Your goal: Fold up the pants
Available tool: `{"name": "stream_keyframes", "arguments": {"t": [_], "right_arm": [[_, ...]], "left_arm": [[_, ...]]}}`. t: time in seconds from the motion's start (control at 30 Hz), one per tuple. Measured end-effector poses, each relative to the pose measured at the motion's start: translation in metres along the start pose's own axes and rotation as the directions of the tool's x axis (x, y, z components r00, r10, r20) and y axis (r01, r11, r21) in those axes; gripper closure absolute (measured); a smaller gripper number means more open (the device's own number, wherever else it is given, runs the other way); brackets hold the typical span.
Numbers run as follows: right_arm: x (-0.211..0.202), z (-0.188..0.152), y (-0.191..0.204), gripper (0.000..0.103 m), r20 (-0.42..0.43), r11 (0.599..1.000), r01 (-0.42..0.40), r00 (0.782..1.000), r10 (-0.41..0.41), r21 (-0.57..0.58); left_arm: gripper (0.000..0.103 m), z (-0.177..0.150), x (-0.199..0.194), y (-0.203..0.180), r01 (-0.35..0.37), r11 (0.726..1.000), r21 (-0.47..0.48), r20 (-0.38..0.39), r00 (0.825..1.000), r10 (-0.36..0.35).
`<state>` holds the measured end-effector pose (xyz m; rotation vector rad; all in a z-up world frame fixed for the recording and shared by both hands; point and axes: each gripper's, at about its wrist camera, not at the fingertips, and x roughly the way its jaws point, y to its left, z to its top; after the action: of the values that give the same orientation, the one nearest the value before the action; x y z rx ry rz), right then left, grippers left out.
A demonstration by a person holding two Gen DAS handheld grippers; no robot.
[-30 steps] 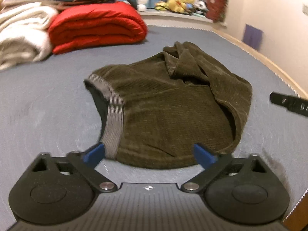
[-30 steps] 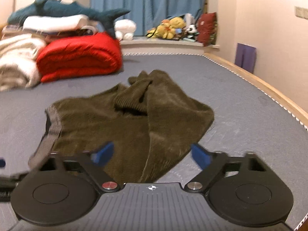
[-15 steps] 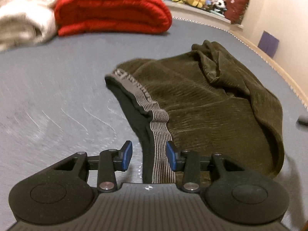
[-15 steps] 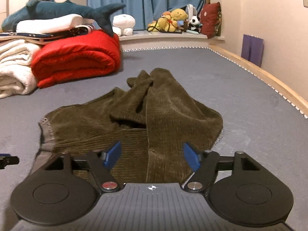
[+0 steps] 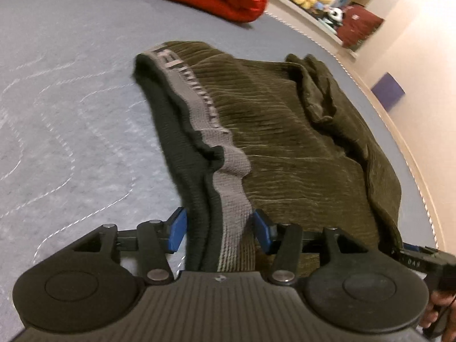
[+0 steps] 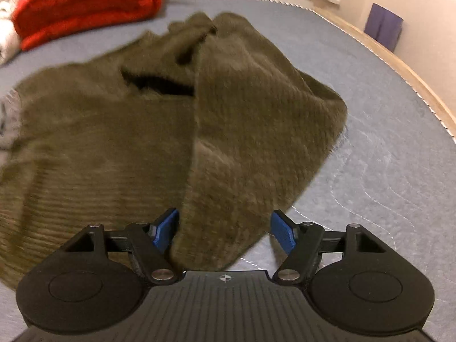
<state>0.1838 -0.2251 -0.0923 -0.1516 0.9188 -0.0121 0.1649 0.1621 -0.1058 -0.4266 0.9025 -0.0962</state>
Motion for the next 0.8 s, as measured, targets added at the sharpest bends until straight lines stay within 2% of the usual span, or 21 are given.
{"name": "stream_keyframes", "arguments": {"t": [0.07,0.1,0.13,0.17,0.2,0.3,0.5,0.63,0.7,0.8], "right_arm": [[0.005,-0.003,-0.009,0.041,-0.021,0.999,-0.027,0.999,0.028,0.041],[0.005,-0.002,-0.013,0.05,-0.025,0.996,-0.057,0.998,0.058,0.065],[0.004,-0.002,-0.016,0.06,-0.025,0.995,-0.066,0.997,0.068,0.08],[0.001,-0.002,-0.017,0.066,-0.022,0.996,-0.055,0.998,0.057,0.077],[-0.002,-0.003,-0.018,0.076,-0.017,0.996,-0.048,0.999,0.05,0.072],[-0.015,-0.006,-0.028,0.086,0.001,0.992,-0.088,0.996,0.088,0.095],[-0.065,-0.01,-0.032,0.091,0.119,0.984,-0.178,0.976,0.18,-0.028],[-0.106,-0.024,-0.02,0.092,0.157,0.954,-0.249,0.948,0.276,-0.17],[-0.126,-0.036,-0.008,0.092,0.146,0.917,-0.3,0.927,0.345,-0.262],[-0.154,-0.064,0.018,0.094,0.065,0.81,-0.389,0.885,0.461,-0.438]], "left_arm": [[0.049,-0.003,0.003,-0.007,-0.006,0.999,0.031,0.008,1.0,0.005],[0.054,-0.004,0.004,-0.011,-0.022,0.998,0.058,0.012,1.0,0.021],[0.064,-0.005,0.004,-0.014,-0.04,0.996,0.085,0.015,0.999,0.039],[0.068,-0.004,0.003,-0.016,-0.046,0.995,0.093,0.013,0.999,0.045],[0.076,-0.003,0.0,-0.014,-0.037,0.996,0.081,0.014,0.999,0.036],[0.083,0.002,-0.02,-0.014,0.004,0.998,0.066,0.031,1.0,-0.006],[0.086,0.0,-0.083,-0.02,0.028,0.994,0.11,0.111,0.993,-0.041],[0.086,-0.012,-0.126,-0.008,-0.005,0.997,0.083,0.096,0.995,-0.003],[0.086,-0.022,-0.148,0.003,-0.054,0.996,0.075,0.072,0.996,0.049],[0.086,-0.037,-0.176,0.023,-0.124,0.991,0.05,0.025,0.992,0.123]]}}
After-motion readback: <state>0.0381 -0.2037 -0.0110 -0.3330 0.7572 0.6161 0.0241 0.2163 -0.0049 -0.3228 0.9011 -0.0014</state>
